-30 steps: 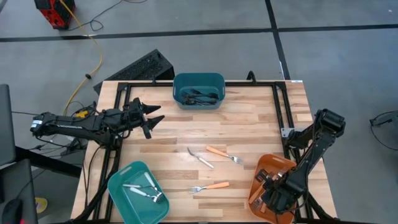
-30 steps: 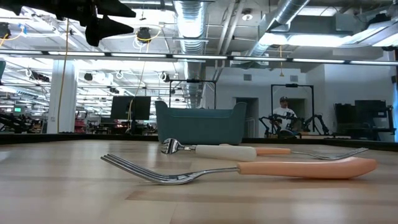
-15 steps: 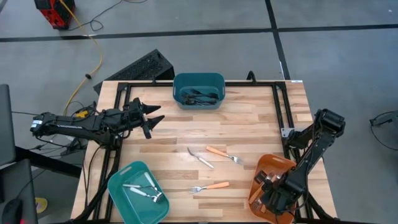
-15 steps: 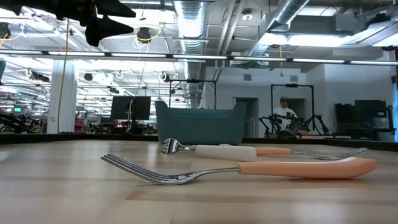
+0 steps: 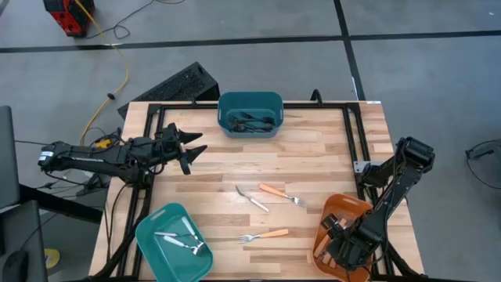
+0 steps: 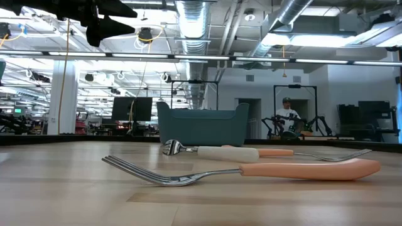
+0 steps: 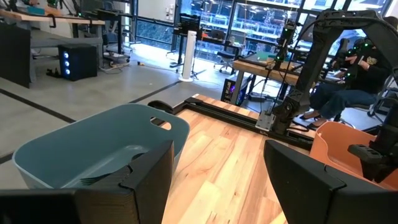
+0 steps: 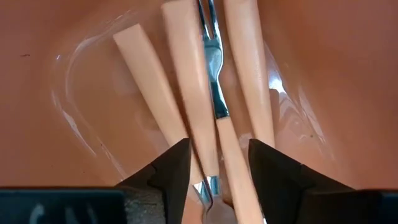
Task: Sort silverware by color (type)
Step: Put the orange fork into the bottom left orange bin
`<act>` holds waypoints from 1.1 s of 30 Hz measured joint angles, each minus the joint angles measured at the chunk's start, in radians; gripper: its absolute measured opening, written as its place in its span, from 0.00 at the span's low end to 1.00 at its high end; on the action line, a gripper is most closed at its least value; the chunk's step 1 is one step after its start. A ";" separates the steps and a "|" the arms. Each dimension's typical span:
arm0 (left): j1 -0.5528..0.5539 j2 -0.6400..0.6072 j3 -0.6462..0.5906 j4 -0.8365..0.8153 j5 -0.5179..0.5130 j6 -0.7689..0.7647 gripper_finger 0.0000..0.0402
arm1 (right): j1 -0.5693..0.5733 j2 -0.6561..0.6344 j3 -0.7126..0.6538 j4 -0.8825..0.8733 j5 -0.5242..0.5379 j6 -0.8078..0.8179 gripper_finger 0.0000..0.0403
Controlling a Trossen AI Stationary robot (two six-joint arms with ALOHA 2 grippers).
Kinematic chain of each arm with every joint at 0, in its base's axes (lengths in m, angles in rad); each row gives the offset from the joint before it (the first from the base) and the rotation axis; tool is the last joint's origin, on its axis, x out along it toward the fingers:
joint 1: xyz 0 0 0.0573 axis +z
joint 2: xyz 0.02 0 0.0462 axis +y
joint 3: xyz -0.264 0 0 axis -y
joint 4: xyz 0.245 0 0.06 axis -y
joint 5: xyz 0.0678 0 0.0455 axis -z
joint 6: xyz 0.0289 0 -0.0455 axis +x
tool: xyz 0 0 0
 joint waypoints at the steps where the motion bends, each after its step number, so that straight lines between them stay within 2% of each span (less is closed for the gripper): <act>1: 0.000 0.000 0.000 0.000 0.000 0.000 0.58 | 0.000 0.000 0.000 0.000 0.000 0.000 0.47; 18: 0.000 0.000 0.000 0.000 0.007 0.000 0.58 | -0.073 -0.022 0.063 -0.039 0.000 0.005 0.45; 27: 0.000 0.000 0.000 -0.001 0.008 0.000 0.58 | -0.091 -0.160 0.065 -0.085 0.007 0.096 0.44; 33: 0.000 0.000 0.000 -0.001 0.008 0.000 0.58 | -0.124 -0.287 0.065 -0.079 0.087 0.106 0.42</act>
